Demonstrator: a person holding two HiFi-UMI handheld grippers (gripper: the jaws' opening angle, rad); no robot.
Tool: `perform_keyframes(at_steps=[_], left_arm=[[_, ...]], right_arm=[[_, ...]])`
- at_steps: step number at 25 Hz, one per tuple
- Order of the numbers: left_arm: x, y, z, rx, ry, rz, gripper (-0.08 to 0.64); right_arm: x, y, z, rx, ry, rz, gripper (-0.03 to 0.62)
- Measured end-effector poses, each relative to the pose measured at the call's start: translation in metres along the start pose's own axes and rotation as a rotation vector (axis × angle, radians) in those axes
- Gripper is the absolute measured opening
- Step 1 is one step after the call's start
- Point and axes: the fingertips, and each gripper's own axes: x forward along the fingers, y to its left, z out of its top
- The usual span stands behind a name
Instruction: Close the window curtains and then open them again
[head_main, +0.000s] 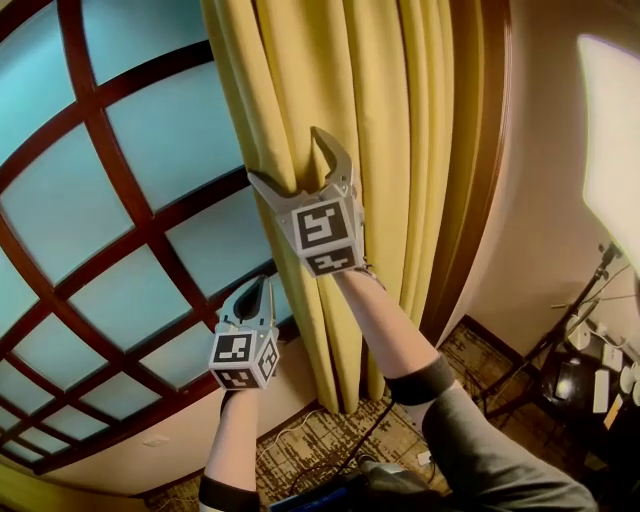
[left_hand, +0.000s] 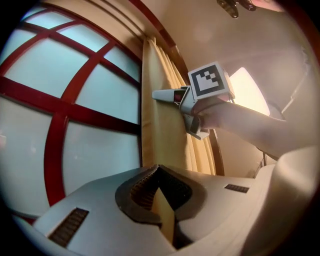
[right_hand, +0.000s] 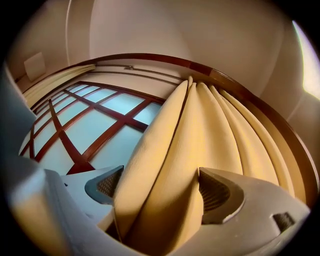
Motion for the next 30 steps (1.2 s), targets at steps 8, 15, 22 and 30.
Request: perform_keyframes(at_steps=[8, 15, 22, 30], left_arm=[[0.039, 0.009, 0.042, 0.001, -0.057, 0.070, 0.001], [0.052, 0.014, 0.038, 0.010, -0.041, 0.098, 0.001], [0.021, 0.033, 0.050, 0.024, -0.041, 0.114, 0.001], [0.000, 0.088, 0.033, -0.030, -0.058, 0.206, 0.001]], right_arm=[[0.010, -0.001, 0.006, -0.028, -0.040, 0.063, 0.280], [0.017, -0.017, 0.005, 0.034, -0.117, 0.064, 0.049], [0.026, 0.018, 0.037, -0.079, -0.170, 0.082, 0.034], [0.042, 0.072, 0.029, -0.259, -0.169, 0.177, 0.034]])
